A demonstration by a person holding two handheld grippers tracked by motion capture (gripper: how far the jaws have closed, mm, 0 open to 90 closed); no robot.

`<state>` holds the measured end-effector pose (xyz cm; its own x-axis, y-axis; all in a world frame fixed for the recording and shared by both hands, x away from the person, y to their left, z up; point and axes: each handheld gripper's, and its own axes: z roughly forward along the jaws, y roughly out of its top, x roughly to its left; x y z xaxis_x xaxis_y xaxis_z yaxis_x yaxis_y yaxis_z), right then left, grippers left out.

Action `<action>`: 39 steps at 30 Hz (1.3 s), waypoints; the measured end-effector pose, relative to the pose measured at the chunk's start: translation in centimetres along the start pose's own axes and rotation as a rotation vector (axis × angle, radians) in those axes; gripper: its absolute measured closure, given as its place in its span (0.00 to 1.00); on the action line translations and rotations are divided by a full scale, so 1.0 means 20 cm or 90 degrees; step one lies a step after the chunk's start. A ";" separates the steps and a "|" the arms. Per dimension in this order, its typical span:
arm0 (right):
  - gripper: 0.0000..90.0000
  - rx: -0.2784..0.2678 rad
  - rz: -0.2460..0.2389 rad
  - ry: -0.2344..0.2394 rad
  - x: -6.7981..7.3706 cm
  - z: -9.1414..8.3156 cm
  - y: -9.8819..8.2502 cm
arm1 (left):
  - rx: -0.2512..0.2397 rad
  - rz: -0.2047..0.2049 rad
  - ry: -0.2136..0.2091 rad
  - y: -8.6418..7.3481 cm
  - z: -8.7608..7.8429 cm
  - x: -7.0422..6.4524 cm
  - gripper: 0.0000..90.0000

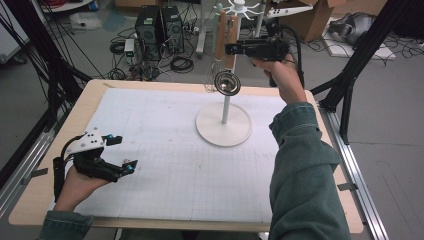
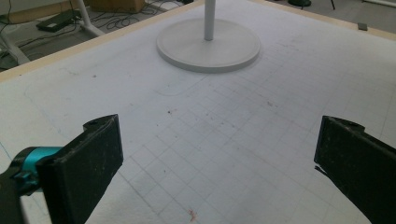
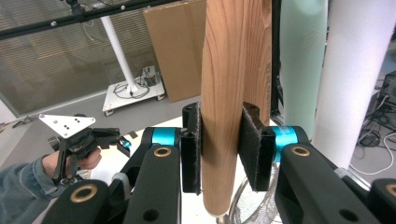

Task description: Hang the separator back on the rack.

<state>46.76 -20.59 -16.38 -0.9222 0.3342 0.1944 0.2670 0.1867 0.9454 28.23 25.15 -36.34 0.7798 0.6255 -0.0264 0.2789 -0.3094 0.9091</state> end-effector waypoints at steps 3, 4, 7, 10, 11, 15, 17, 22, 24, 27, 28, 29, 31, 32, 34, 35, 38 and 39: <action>0.79 -0.002 -0.001 -0.006 0.00 -0.01 0.00 | 0.002 0.004 0.003 0.00 0.00 0.00 0.02; 0.79 -0.003 0.000 -0.008 0.01 -0.01 -0.01 | 0.002 0.004 0.002 0.00 0.00 0.00 0.02; 0.71 -0.006 0.001 -0.020 0.01 -0.01 -0.01 | 0.000 0.002 0.004 0.00 -0.01 0.00 0.02; 0.66 -0.003 0.006 -0.036 0.02 -0.02 -0.03 | -0.001 0.003 0.006 0.00 0.00 0.00 0.02; 0.64 -0.005 0.001 -0.043 0.02 -0.03 -0.03 | -0.002 0.000 0.006 0.00 0.00 0.00 0.02; 0.55 -0.005 0.008 -0.062 0.04 -0.06 -0.04 | -0.001 0.001 0.005 0.00 -0.01 0.00 0.02; 0.51 -0.013 0.008 -0.070 0.05 -0.08 -0.05 | 0.000 0.003 0.004 0.01 -0.01 0.00 0.02; 0.44 -0.018 0.009 -0.092 0.07 -0.14 -0.09 | -0.002 0.001 0.003 0.00 -0.01 -0.01 0.02; 0.43 -0.016 0.006 -0.100 0.08 -0.15 -0.11 | -0.001 -0.001 0.001 0.00 -0.01 -0.01 0.02; 0.42 -0.020 0.005 -0.103 0.09 -0.18 -0.14 | 0.000 0.001 -0.002 0.00 0.00 0.00 0.02; 0.41 -0.022 0.004 -0.107 0.10 -0.19 -0.15 | 0.001 0.002 -0.002 0.00 0.00 0.00 0.02; 0.40 -0.024 0.004 -0.109 0.10 -0.19 -0.15 | 0.002 0.001 -0.003 0.00 0.00 -0.01 0.02; 0.40 -0.027 0.004 -0.116 0.11 -0.21 -0.17 | 0.002 0.000 -0.005 0.00 0.00 -0.01 0.02; 0.40 -0.027 0.003 -0.119 0.12 -0.21 -0.18 | 0.002 0.000 -0.006 0.00 0.00 0.00 0.02; 0.39 -0.030 0.001 -0.121 0.13 -0.23 -0.20 | 0.002 -0.005 -0.013 0.00 0.00 -0.01 0.02; 0.39 -0.032 0.000 -0.121 0.13 -0.23 -0.20 | 0.004 -0.004 -0.012 0.00 0.00 0.00 0.02; 0.38 -0.039 -0.002 -0.129 0.14 -0.24 -0.24 | 0.003 -0.009 -0.012 -0.01 0.00 0.00 0.02; 0.37 -0.040 -0.001 -0.133 0.15 -0.24 -0.25 | 0.001 -0.010 -0.011 -0.01 0.00 0.00 0.02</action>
<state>41.36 -25.05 -19.26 -0.8430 0.5190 0.1413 0.2420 0.1312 0.9614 28.28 25.17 -36.51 0.7846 0.6181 -0.0480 0.2923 -0.3006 0.9079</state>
